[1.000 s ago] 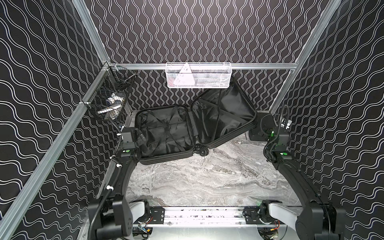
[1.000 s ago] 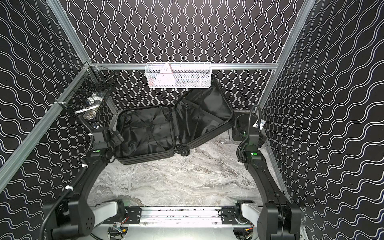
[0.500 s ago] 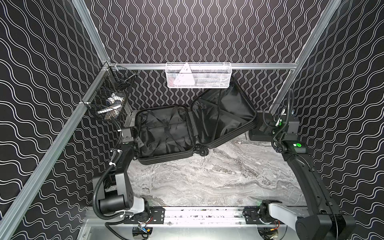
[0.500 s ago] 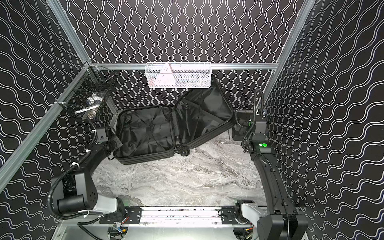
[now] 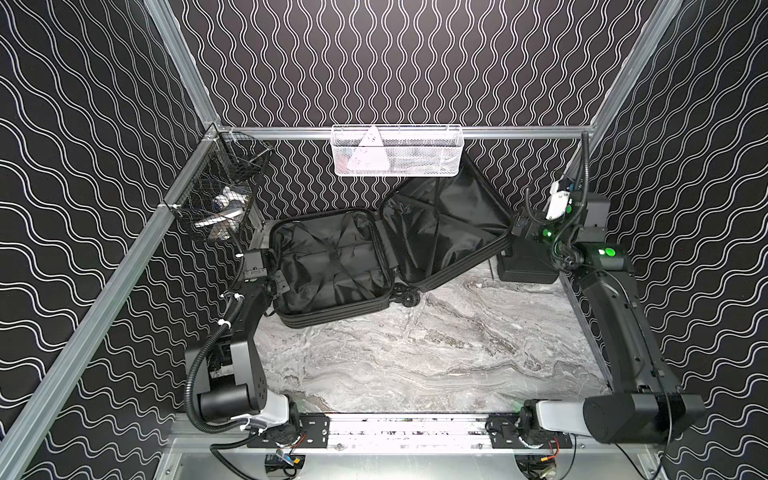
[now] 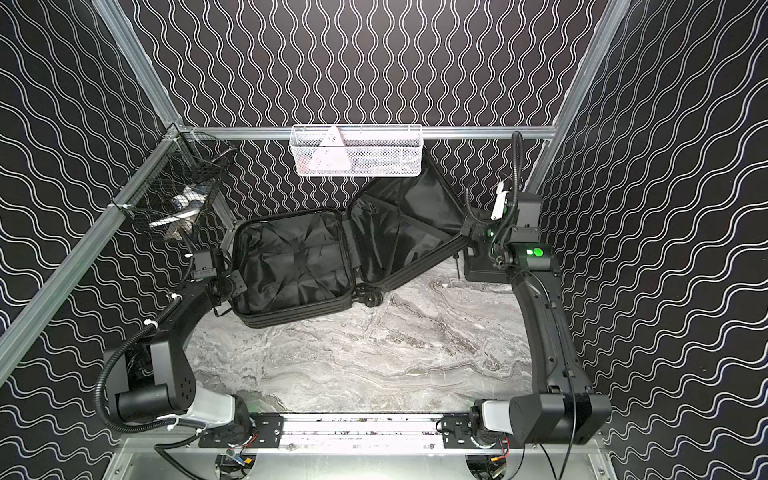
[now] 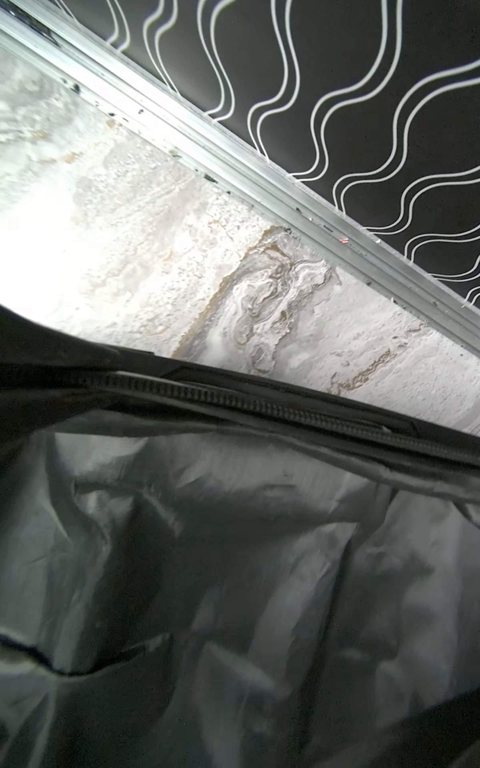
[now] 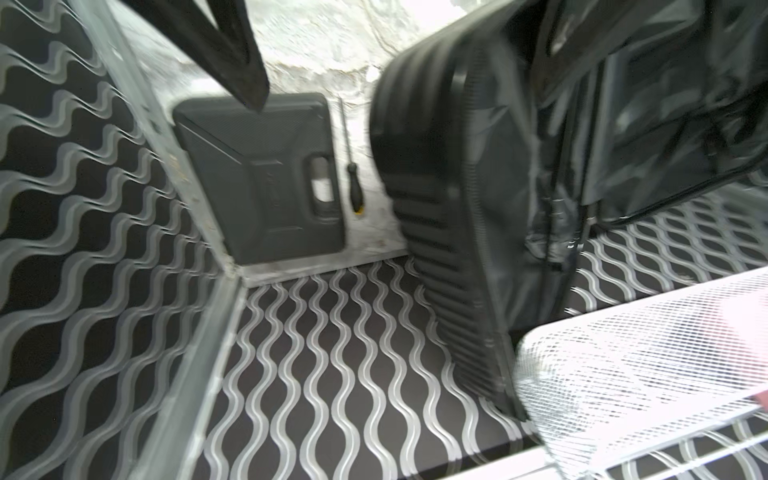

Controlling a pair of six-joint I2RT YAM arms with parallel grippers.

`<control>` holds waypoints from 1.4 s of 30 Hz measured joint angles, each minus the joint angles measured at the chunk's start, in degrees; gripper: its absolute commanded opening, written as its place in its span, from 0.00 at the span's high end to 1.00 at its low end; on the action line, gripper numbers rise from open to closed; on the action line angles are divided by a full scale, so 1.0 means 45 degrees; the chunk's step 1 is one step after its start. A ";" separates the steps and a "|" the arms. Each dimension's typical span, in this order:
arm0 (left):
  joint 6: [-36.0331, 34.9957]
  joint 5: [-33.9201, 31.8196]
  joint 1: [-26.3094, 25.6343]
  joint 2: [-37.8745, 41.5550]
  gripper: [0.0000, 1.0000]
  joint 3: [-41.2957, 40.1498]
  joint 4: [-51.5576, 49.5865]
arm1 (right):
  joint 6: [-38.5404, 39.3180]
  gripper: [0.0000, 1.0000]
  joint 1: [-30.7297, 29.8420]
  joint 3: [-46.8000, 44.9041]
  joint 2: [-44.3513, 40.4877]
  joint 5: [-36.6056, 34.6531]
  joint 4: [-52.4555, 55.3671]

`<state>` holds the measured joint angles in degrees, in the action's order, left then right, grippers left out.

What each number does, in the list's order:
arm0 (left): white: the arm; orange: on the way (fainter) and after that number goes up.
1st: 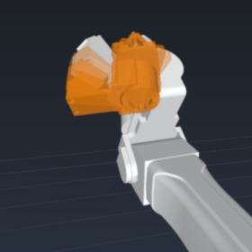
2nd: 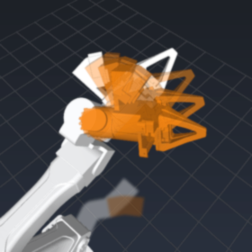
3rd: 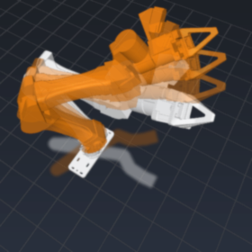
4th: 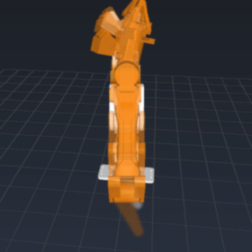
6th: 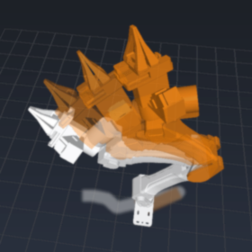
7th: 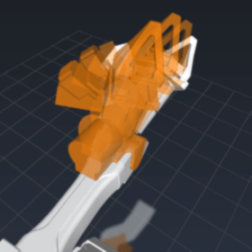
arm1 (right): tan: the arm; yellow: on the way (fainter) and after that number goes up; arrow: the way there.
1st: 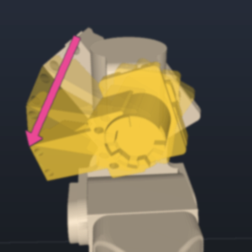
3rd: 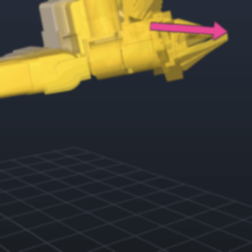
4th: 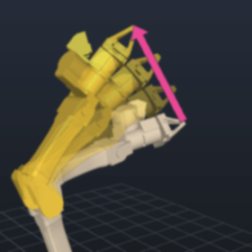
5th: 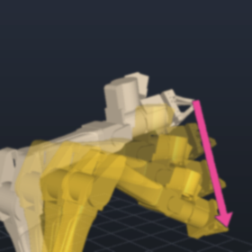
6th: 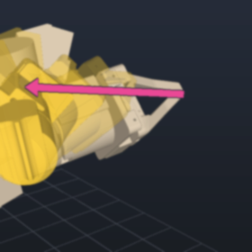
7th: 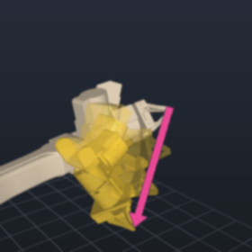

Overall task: Close the suitcase zippers
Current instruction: Close the suitcase at the center of the board.

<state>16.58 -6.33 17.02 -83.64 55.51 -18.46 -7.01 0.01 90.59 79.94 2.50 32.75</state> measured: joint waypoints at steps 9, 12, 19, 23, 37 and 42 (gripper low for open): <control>-0.0340 -0.0078 -0.0199 0.0204 1.00 0.0962 -0.1292 | 0.1205 0.19 0.0000 0.4401 0.4449 0.0748 0.1651; -0.0427 -0.0136 -0.0219 0.0228 1.00 0.1292 -0.1729 | 0.1549 0.25 0.0000 0.5649 0.5780 0.0738 0.2152; -0.1141 -0.0350 -0.0223 0.0573 1.00 0.2720 -0.3551 | 0.2045 0.79 -0.0010 0.5824 0.6849 0.0593 0.2744; -0.2127 -0.0398 -0.0248 0.0661 1.00 0.4386 -0.4833 | 0.2579 0.95 0.0024 0.4629 0.6460 0.0549 0.2662; -0.4449 -0.2297 -0.2565 0.1239 1.00 0.9408 -1.0239 | 0.1443 1.00 0.0049 -0.2827 0.2297 0.0782 0.1802; -0.4663 -0.3934 -0.4765 0.0903 1.00 1.1589 -1.1623 | 0.0311 1.00 -0.0233 -0.5207 0.1394 0.0733 0.1209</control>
<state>-4.40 -24.03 -4.43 -79.57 107.66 -70.76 -5.61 -1.04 67.16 86.21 5.80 38.20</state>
